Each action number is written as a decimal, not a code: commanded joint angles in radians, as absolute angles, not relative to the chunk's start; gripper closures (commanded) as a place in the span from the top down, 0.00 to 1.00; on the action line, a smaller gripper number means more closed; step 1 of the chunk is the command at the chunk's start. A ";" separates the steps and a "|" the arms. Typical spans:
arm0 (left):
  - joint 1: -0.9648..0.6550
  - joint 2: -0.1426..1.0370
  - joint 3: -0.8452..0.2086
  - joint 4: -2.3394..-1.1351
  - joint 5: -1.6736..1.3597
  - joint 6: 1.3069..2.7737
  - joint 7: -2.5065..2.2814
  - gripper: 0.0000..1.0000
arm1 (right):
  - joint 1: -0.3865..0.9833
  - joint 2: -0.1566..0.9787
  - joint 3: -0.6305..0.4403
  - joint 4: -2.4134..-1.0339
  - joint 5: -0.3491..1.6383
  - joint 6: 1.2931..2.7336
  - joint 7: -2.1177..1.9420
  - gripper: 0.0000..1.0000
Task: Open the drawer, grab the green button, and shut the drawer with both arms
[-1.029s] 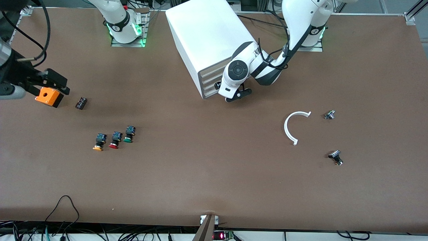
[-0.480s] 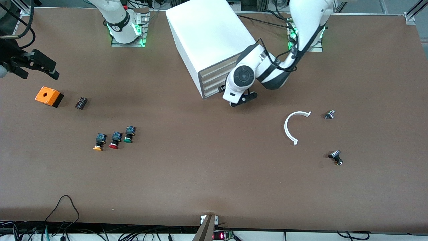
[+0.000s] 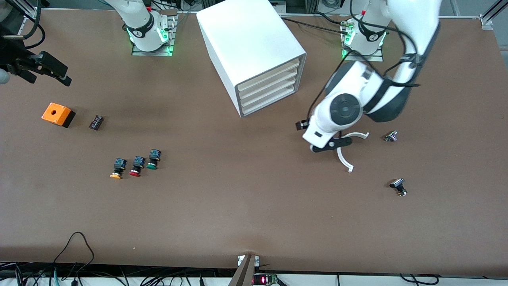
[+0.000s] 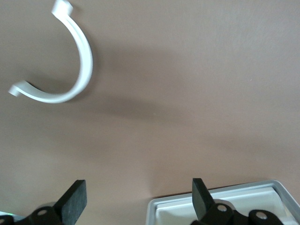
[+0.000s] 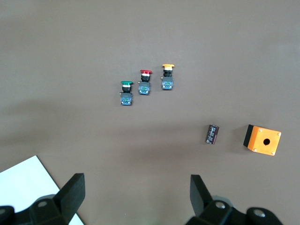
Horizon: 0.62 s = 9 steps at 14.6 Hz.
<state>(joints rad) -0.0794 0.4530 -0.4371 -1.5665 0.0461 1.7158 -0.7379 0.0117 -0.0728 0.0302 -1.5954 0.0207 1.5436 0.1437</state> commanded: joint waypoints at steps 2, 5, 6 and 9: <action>-0.008 0.359 -0.445 -1.525 0.095 1.640 -0.594 0.99 | -0.003 -0.095 0.041 -1.611 0.012 1.545 0.160 0.99; 0.046 0.318 -0.446 -1.433 0.173 1.544 -0.426 0.99 | -0.002 -0.091 0.043 -1.608 0.014 1.545 0.163 0.99; 0.069 0.318 -0.446 -1.383 0.173 1.508 -0.355 0.99 | 0.002 -0.087 0.044 -1.608 0.014 1.549 0.161 0.99; 0.126 0.252 -0.411 -1.376 0.138 1.509 -0.123 0.99 | -0.002 -0.075 0.043 -1.605 0.024 1.562 0.147 0.99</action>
